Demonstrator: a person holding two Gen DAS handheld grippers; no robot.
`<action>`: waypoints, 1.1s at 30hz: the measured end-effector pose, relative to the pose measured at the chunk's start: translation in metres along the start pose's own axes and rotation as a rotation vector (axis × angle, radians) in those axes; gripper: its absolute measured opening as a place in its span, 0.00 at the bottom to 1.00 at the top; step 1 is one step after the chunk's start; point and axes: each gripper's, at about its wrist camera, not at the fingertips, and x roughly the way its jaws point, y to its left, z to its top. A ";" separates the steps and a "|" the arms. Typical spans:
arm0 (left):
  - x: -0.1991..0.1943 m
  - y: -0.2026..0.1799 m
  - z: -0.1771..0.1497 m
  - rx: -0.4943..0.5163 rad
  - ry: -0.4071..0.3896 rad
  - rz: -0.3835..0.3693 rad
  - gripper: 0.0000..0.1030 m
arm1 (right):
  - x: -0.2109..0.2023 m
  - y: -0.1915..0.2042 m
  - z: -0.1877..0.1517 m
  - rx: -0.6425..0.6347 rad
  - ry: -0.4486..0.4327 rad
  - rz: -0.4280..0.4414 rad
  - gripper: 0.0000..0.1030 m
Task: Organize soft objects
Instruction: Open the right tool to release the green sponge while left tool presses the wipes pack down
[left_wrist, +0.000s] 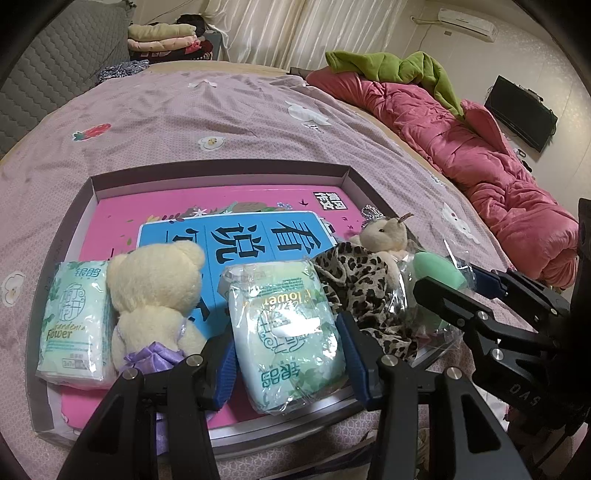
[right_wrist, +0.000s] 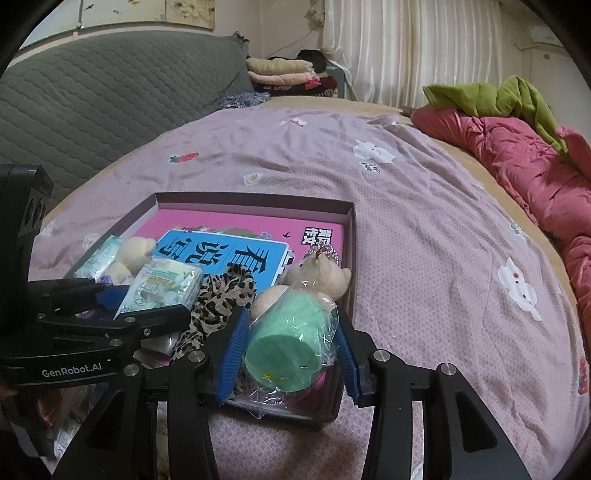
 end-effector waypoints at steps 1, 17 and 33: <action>0.000 0.000 0.000 0.000 0.000 0.000 0.49 | 0.000 -0.002 0.000 0.008 0.003 0.008 0.48; 0.001 0.005 0.000 -0.002 0.002 0.011 0.49 | -0.003 0.003 -0.001 -0.028 0.004 -0.023 0.59; -0.001 0.008 0.002 -0.019 0.004 -0.005 0.50 | -0.013 -0.002 0.005 -0.020 -0.050 -0.042 0.69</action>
